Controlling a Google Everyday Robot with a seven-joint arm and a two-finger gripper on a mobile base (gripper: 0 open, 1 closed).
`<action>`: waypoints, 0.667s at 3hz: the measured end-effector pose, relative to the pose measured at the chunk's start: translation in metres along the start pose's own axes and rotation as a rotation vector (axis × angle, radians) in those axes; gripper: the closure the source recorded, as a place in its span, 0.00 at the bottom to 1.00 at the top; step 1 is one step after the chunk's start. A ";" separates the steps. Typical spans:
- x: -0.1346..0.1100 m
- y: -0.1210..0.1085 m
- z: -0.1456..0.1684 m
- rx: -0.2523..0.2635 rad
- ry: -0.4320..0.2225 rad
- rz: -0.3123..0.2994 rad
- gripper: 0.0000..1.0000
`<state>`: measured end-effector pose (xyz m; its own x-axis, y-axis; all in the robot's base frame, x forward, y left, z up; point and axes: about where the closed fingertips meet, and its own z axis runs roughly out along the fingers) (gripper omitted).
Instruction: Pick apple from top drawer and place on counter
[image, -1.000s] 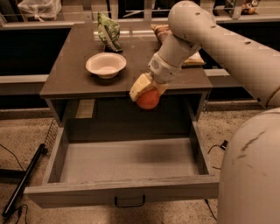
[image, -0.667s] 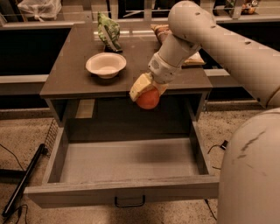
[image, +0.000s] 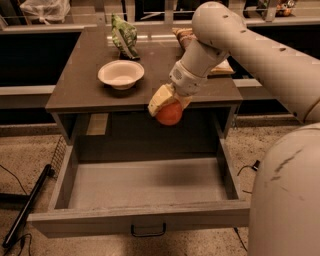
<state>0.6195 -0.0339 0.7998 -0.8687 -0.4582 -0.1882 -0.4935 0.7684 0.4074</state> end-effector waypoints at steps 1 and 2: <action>0.000 0.000 0.000 0.000 0.000 0.000 1.00; 0.000 0.000 0.000 0.000 0.000 0.000 1.00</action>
Offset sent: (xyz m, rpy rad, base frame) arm -0.0365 0.0211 -0.0696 -0.6659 -0.7720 -0.2120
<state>0.6195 -0.0338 0.7997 -0.8687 -0.4582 -0.1882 -0.4935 0.7684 0.4075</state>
